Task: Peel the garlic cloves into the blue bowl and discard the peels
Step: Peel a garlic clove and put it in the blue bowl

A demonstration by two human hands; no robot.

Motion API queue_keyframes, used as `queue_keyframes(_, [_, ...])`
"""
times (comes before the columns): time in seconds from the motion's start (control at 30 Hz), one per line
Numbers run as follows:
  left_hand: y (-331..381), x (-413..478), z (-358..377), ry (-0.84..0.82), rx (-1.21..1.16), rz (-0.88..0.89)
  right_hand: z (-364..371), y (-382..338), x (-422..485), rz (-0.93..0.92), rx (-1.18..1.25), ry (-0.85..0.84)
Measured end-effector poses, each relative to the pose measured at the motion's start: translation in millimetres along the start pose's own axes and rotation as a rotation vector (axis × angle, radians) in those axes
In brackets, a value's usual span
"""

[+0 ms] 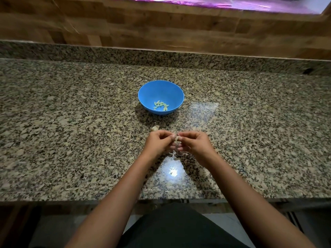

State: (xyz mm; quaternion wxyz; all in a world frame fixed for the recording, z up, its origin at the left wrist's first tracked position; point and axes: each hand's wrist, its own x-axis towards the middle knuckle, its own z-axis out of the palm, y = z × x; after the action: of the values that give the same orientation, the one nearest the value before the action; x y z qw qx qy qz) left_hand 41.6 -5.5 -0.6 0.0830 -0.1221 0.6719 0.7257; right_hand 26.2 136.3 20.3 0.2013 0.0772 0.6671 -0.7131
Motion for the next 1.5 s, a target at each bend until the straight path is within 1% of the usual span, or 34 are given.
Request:
queue_keyframes(0.1, [-0.4,1.2,1.9,0.028,0.043,0.012,1.5,-0.3,-2.7,0.049,0.191,-0.026])
queue_keyframes(0.2, [1.9,-1.7,4.6,0.033,0.021,0.004,3.0,-0.8,-3.2,0.075,0.289,0.009])
queue_keyframes(0.27, [2.6,-3.0,5.7,0.023,0.007,-0.008,2.9,0.0,-3.3,0.049,0.279,0.031])
queue_keyframes(0.37, [2.3,-3.2,4.9,0.022,0.029,-0.008,3.5,1.5,-4.0,0.001,0.189,0.065])
queue_keyframes(0.5, [2.8,-2.3,6.7,0.064,0.091,0.021,3.6,2.7,-3.4,-0.036,0.143,0.086])
queue_keyframes(0.7, [3.8,-2.1,8.5,0.068,0.121,0.029,2.7,4.2,-2.6,-0.054,0.172,0.079])
queue_keyframes(0.93, [2.2,-2.1,9.1,0.102,0.258,0.106,1.7,4.6,0.0,-0.034,0.186,0.059])
queue_keyframes(1.1, [4.4,-0.8,9.1,0.139,0.410,0.207,-0.1,5.5,1.2,-0.037,0.179,0.056])
queue_keyframes(1.2, [3.7,-0.3,9.8,0.150,0.414,0.209,-0.1,6.2,2.8,-0.031,0.206,0.057])
queue_keyframes(1.33, [2.0,0.7,8.7,0.146,0.357,0.181,0.1,6.7,3.3,-0.008,0.247,0.073])
queue_keyframes(1.5, [3.7,1.1,10.2,0.151,0.273,0.128,0.8,4.1,3.9,0.090,0.382,0.064])
